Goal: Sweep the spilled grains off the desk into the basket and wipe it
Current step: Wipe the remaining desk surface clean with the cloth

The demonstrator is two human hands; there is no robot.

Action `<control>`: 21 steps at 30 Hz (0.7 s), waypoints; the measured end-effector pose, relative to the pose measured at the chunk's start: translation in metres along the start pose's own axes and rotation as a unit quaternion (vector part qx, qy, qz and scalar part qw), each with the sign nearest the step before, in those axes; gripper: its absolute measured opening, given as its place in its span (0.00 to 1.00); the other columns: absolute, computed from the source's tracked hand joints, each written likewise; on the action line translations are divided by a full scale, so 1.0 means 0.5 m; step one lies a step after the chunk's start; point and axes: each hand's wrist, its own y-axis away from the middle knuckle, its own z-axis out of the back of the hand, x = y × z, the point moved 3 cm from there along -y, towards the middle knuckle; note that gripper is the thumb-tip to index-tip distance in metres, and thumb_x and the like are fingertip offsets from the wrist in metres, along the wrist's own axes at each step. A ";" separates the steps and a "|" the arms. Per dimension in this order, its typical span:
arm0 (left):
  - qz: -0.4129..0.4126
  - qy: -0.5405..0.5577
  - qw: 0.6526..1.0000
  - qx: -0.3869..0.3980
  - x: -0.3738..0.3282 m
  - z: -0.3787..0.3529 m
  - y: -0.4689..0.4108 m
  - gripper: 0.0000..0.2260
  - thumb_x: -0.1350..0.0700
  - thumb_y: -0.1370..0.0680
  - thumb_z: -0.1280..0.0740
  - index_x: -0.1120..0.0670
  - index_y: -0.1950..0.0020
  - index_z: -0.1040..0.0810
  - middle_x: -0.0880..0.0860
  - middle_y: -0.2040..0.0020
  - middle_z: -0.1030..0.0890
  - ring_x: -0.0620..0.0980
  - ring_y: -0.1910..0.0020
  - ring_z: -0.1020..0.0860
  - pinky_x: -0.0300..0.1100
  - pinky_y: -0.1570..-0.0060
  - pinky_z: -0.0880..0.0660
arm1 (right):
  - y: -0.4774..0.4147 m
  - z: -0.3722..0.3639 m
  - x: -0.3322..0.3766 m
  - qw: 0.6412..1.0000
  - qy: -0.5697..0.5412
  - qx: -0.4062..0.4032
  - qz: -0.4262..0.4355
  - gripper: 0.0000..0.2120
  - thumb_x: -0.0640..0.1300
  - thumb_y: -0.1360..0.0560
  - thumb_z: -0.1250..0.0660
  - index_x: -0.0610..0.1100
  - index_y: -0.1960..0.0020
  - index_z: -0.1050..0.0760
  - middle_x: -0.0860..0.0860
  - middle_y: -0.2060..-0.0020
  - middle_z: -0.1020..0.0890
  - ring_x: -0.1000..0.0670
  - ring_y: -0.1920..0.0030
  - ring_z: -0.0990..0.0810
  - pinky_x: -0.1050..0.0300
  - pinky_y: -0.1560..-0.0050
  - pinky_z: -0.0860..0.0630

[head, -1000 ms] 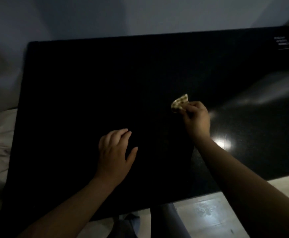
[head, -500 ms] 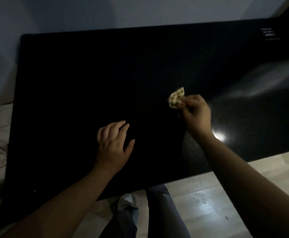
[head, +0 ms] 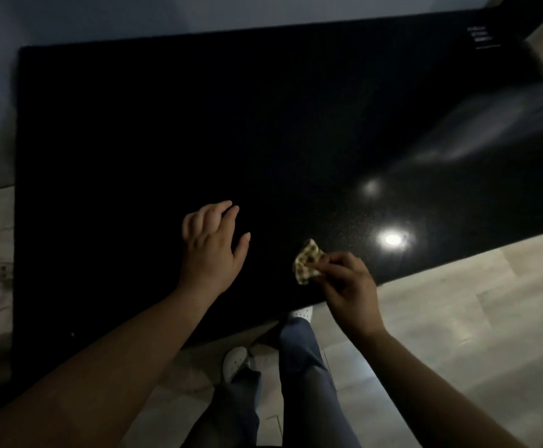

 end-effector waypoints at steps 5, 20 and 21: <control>0.007 -0.001 1.000 0.008 -0.004 0.003 -0.002 0.22 0.46 0.22 0.40 0.56 0.32 0.29 0.54 0.32 0.30 0.55 0.32 0.34 0.55 0.32 0.40 | 0.076 0.005 0.021 0.997 -0.029 0.067 -0.040 0.14 0.54 0.30 0.35 0.49 0.52 0.16 0.57 0.55 0.23 0.56 0.55 0.23 0.52 0.60 0.22; -0.004 0.034 0.999 -0.010 0.002 0.000 -0.006 0.22 0.45 0.23 0.42 0.56 0.34 0.27 0.54 0.34 0.27 0.54 0.36 0.31 0.54 0.35 0.39 | -0.267 0.091 -0.063 0.987 -0.029 -0.091 -0.127 0.09 0.40 0.26 0.30 0.41 0.46 0.18 0.51 0.53 0.23 0.48 0.53 0.19 0.52 0.48 0.21; -0.001 0.035 0.999 -0.009 0.002 0.000 -0.007 0.22 0.45 0.23 0.42 0.56 0.34 0.26 0.54 0.34 0.27 0.54 0.36 0.31 0.54 0.35 0.38 | -0.271 0.078 -0.055 0.989 -0.032 -0.086 -0.113 0.09 0.39 0.26 0.30 0.41 0.47 0.18 0.52 0.54 0.23 0.49 0.53 0.19 0.57 0.50 0.21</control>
